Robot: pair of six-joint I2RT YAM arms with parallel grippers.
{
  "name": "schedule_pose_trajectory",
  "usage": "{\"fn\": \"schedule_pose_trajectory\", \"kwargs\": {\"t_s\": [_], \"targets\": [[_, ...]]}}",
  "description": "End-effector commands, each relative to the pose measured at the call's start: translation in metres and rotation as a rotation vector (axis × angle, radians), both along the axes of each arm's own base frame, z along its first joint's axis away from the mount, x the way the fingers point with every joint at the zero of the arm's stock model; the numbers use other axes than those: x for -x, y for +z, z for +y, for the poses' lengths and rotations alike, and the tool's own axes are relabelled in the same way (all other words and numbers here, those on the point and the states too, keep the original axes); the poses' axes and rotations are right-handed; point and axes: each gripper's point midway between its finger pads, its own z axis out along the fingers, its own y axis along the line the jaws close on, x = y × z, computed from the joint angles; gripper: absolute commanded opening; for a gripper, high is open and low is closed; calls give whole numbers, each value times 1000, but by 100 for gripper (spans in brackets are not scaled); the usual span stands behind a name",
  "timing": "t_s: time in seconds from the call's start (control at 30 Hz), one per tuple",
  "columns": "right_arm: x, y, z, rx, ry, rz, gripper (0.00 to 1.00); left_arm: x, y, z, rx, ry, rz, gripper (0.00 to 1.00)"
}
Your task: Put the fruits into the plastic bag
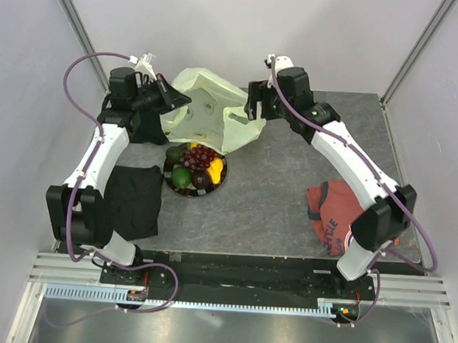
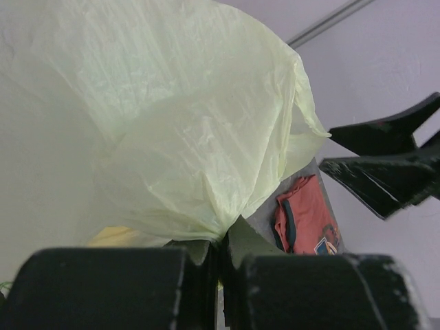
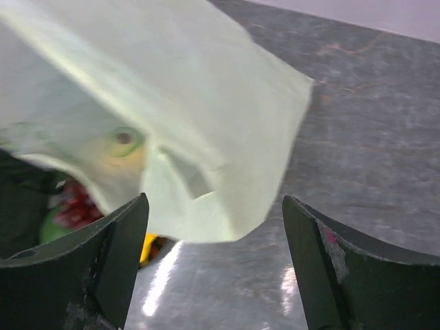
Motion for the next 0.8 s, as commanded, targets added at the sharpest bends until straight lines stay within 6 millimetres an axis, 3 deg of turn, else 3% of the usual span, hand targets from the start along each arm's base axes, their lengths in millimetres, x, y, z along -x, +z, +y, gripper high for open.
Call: {"fn": "schedule_pose_trajectory", "kwargs": {"t_s": [0.0, 0.03, 0.13, 0.2, 0.23, 0.33, 0.43, 0.47, 0.53, 0.57, 0.6, 0.63, 0.77], "targets": [[58, 101, 51, -291, 188, -177, 84, 11, 29, -8, 1, -54, -107, 2], [75, 98, 70, -308, 254, -153, 82, 10, 32, -9, 5, -58, -112, 2], [101, 76, 109, -298, 335, -90, 77, 1, 44, -11, 19, -62, -134, 2], [106, 47, 130, -258, 351, -29, 73, -5, 48, -12, 20, -64, -144, 2], [114, 42, 143, -253, 371, -14, 72, -8, 49, -13, 21, -63, -145, 2], [114, -1, 170, -224, 357, 82, 66, -15, 51, -11, 19, -53, -151, 2], [114, -14, 184, -195, 372, 111, 62, -24, 50, -12, 18, -59, -151, 2], [113, -37, 185, -143, 358, 160, 61, -27, 56, -13, 23, -60, -161, 1], [104, -45, 188, -102, 339, 173, 58, -35, 53, -14, 32, -64, -152, 1], [104, -55, 184, -67, 321, 203, 56, -36, 56, -15, 42, -67, -154, 2], [97, -51, 182, -55, 293, 189, 55, -38, 57, -16, 49, -73, -163, 1], [97, -64, 181, -33, 279, 216, 54, -40, 57, -17, 58, -75, -159, 2], [92, -74, 176, -9, 213, 238, 52, -43, 56, -19, 70, -84, -151, 2]]}}
